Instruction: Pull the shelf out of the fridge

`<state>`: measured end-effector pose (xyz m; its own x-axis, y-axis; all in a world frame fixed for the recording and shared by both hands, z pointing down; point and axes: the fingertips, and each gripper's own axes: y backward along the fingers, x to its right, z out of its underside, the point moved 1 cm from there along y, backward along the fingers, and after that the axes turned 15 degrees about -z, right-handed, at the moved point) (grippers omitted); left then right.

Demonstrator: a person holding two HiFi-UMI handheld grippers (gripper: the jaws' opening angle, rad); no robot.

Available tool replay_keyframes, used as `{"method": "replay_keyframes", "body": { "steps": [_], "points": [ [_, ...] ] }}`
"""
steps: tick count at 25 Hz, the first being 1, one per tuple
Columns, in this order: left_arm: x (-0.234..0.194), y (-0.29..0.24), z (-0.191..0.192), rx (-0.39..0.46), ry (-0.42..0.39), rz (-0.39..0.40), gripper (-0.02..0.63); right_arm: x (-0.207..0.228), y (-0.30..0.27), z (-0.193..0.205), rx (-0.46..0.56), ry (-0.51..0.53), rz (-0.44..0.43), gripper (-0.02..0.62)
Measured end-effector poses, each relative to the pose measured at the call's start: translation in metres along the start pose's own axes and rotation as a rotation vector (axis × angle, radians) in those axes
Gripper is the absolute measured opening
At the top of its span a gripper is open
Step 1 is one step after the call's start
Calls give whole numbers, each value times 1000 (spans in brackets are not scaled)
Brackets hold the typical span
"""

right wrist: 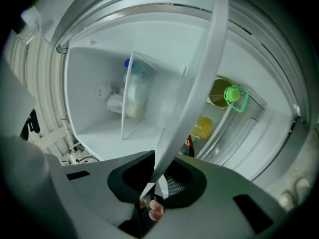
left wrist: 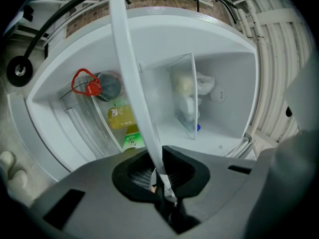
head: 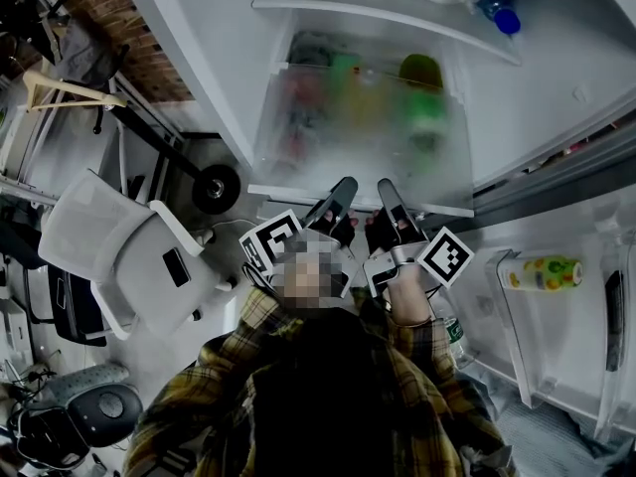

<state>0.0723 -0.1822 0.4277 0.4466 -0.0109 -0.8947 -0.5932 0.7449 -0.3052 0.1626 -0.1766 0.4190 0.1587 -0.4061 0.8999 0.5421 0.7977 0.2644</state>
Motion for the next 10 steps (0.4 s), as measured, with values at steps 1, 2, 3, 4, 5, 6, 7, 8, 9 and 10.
{"method": "replay_keyframes", "body": {
  "steps": [1, 2, 3, 4, 5, 6, 7, 8, 9, 10],
  "points": [
    [2, 0, -1, 1, 2, 3, 43, -1, -1, -1, 0, 3, 0, 61],
    [3, -1, -2, 2, 1, 4, 43, -2, -2, -2, 0, 3, -1, 61],
    [4, -1, -3, 3, -2, 4, 43, -3, -3, -3, 2, 1, -1, 61],
    [4, -1, -3, 4, -5, 2, 43, -3, -3, -2, 3, -2, -2, 61],
    [3, -1, -2, 4, -8, -2, 43, -3, -3, -2, 3, -5, -1, 61],
    [1, -1, -2, 4, -9, -6, 43, -2, -2, -1, 2, -7, -1, 61],
    [0, -1, -1, 4, -9, -10, 43, -1, -2, -1, 1, -9, 0, 61],
    [0, -1, -1, 5, -7, -11, 43, -1, -2, -1, 0, -9, 0, 61],
    [0, -1, -1, 5, -4, -11, 43, -1, -2, -1, -1, -9, -1, 61],
    [-1, -1, 0, 6, -2, -11, 43, -1, -3, -1, -2, -8, -1, 61]
  ]
}}
